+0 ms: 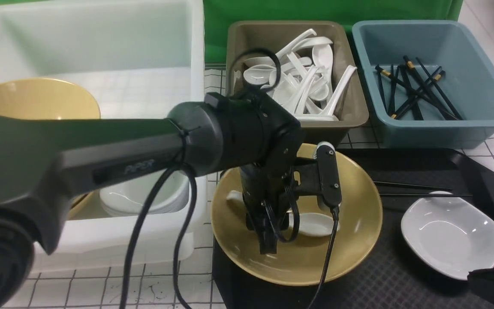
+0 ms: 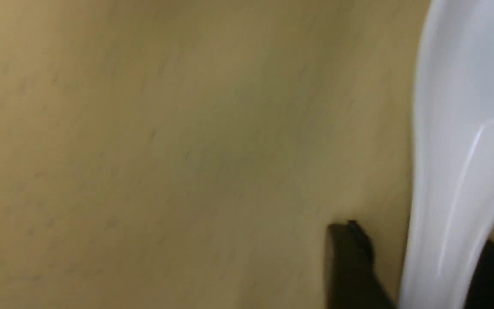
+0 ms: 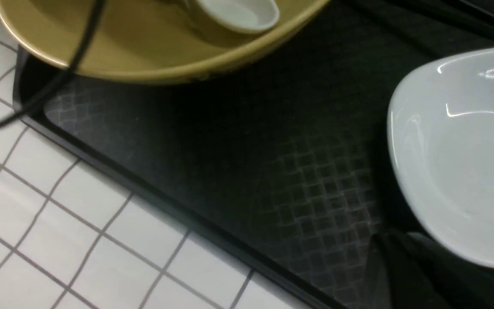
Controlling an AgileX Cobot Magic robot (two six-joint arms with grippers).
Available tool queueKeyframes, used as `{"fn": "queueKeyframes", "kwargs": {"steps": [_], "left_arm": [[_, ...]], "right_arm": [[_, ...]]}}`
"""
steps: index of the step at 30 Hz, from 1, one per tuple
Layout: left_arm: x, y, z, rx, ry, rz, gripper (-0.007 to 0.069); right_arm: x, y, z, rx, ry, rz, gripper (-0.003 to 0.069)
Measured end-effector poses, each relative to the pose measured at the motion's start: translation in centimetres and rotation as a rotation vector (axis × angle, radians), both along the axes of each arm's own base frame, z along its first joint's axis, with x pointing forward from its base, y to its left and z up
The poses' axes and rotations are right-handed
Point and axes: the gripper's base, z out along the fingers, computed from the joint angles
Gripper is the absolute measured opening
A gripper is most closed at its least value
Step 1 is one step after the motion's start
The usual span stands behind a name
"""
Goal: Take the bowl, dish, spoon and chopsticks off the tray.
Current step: Use the left arm to grab the soup spoon in the middle, then use the left arm to put the soup spoon into the small storage box in the middle
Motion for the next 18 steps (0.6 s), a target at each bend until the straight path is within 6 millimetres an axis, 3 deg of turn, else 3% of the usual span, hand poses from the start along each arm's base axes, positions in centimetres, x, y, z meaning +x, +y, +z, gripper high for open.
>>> {"fn": "queueKeyframes", "kwargs": {"steps": [1,2,4,9,13,18], "left_arm": [[0.0,0.0,0.0,-0.002,0.001,0.007,0.0162],[0.0,0.0,0.1,-0.007,0.004,0.043,0.0070],[0.0,0.0,0.3,-0.017,0.001,0.066,0.0040],[0.1,-0.5,3.1,-0.114,-0.011,0.156,0.0034],[0.2,-1.3,6.9,-0.228,-0.018,0.210,0.0034],[0.5,-2.0,9.4,-0.304,-0.021,0.247,0.0034]], "right_arm": [[0.0,0.0,0.0,0.000,0.000,0.000,0.0036],[0.0,0.0,0.0,0.002,0.000,0.000,0.0036],[0.0,0.0,0.0,0.002,0.000,-0.001,0.0036],[0.1,0.0,0.1,0.003,-0.008,-0.006,0.0036],[0.1,0.0,0.1,0.004,-0.011,-0.008,0.0036],[0.1,0.0,0.1,0.005,-0.011,-0.009,0.0036]]}}
